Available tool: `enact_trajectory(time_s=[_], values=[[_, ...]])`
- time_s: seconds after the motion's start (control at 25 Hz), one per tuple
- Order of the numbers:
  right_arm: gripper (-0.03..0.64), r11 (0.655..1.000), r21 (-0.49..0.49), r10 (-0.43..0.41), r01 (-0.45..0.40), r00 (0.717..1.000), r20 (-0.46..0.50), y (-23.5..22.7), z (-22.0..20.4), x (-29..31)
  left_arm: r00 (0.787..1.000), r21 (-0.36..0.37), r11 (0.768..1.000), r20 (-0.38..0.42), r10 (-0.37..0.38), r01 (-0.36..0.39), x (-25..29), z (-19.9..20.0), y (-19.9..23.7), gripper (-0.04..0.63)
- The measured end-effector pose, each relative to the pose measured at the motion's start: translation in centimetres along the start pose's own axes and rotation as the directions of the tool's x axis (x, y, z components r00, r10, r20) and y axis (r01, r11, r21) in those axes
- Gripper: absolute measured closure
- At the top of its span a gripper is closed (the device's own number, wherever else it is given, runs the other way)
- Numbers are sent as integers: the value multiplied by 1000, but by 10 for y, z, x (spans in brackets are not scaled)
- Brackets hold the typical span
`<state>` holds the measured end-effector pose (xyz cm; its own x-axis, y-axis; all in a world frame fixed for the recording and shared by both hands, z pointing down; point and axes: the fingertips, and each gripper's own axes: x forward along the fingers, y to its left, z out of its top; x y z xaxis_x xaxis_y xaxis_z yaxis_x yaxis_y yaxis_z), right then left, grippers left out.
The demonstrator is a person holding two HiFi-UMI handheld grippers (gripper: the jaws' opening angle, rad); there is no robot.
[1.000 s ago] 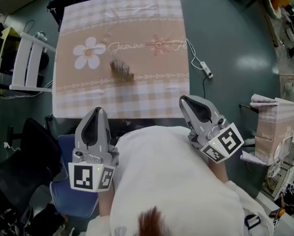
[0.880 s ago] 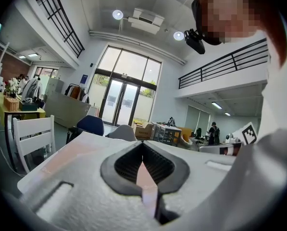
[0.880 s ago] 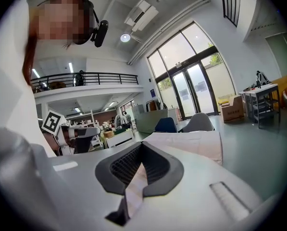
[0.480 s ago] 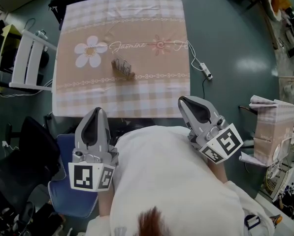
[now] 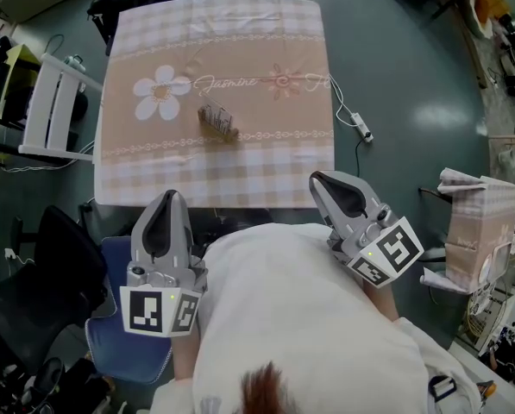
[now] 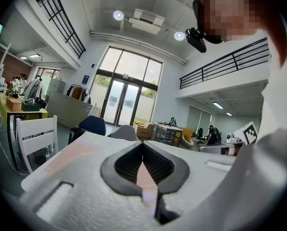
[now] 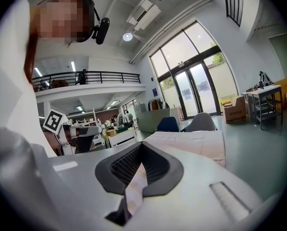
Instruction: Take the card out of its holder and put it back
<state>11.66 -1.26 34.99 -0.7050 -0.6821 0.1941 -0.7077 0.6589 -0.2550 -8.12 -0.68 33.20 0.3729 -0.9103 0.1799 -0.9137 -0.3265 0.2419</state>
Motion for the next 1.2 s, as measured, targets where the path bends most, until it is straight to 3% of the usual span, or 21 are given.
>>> enact_trajectory(time_s=[1.2], values=[[618, 1000, 10, 8, -8, 1000, -8, 2, -3, 4, 1000, -6, 1000, 1, 16, -16, -6, 0, 5, 595]])
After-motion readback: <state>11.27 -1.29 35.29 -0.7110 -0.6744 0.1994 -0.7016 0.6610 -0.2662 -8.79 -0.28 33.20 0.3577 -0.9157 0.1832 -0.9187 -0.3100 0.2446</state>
